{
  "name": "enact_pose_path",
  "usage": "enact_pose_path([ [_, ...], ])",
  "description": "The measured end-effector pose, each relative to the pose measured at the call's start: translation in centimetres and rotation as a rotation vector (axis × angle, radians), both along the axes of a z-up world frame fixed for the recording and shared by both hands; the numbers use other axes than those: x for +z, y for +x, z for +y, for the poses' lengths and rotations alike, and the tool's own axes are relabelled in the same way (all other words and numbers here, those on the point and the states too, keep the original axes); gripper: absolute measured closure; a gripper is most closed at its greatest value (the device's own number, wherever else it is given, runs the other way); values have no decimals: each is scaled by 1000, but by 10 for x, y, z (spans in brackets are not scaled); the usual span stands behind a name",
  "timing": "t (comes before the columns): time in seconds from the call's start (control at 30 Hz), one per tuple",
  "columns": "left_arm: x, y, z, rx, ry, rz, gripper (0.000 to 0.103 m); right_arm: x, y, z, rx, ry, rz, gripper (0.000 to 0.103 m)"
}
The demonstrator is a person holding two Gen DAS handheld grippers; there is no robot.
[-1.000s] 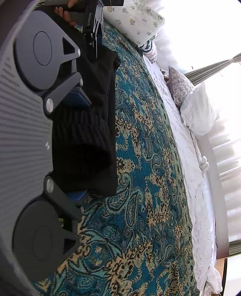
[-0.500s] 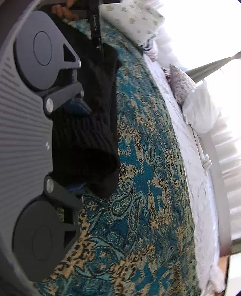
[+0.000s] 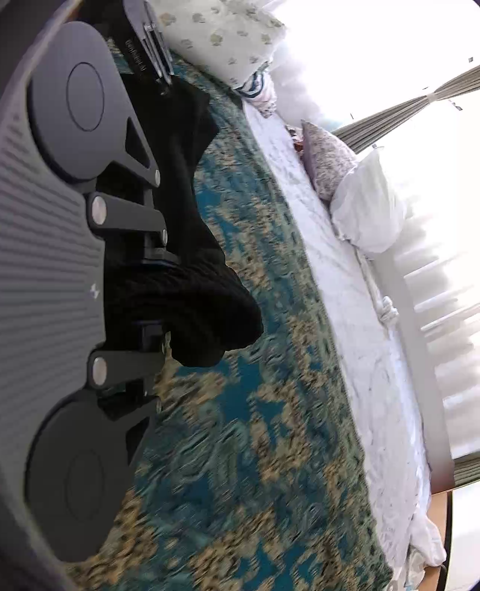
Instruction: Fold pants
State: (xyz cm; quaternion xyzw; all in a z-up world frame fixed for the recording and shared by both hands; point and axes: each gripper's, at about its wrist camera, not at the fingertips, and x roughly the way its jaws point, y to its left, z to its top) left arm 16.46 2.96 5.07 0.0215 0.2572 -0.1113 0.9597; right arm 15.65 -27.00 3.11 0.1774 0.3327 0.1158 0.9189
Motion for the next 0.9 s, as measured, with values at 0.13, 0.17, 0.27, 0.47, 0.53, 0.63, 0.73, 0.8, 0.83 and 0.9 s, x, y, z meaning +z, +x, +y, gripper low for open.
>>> enact_pose_path([
  [0.13,10,39,11,38,-43,5,94,6,34,10,-18,2,-24,76],
  [0.17,12,50,13,44,-52,5,94,7,44,12,-23,6,-27,76],
  [0.27,15,84,15,65,-53,5,94,8,73,16,-29,9,-30,76],
  [0.47,-9,137,17,110,-43,87,92,-11,126,20,-49,16,48,71],
  [0.53,-20,143,17,129,-25,139,86,-20,132,22,-73,-18,83,47],
  [0.63,-25,137,17,166,29,142,68,-24,122,13,-88,-39,84,27],
  [0.73,-21,117,19,173,62,118,53,-21,100,-11,-93,31,69,20],
  [0.8,-17,99,20,170,54,111,52,-19,84,-25,-99,59,76,19],
  [0.83,-16,90,21,161,48,106,52,-19,77,-29,-91,72,82,19],
  [0.9,-13,67,18,138,33,95,51,-20,61,-32,-79,75,93,19],
])
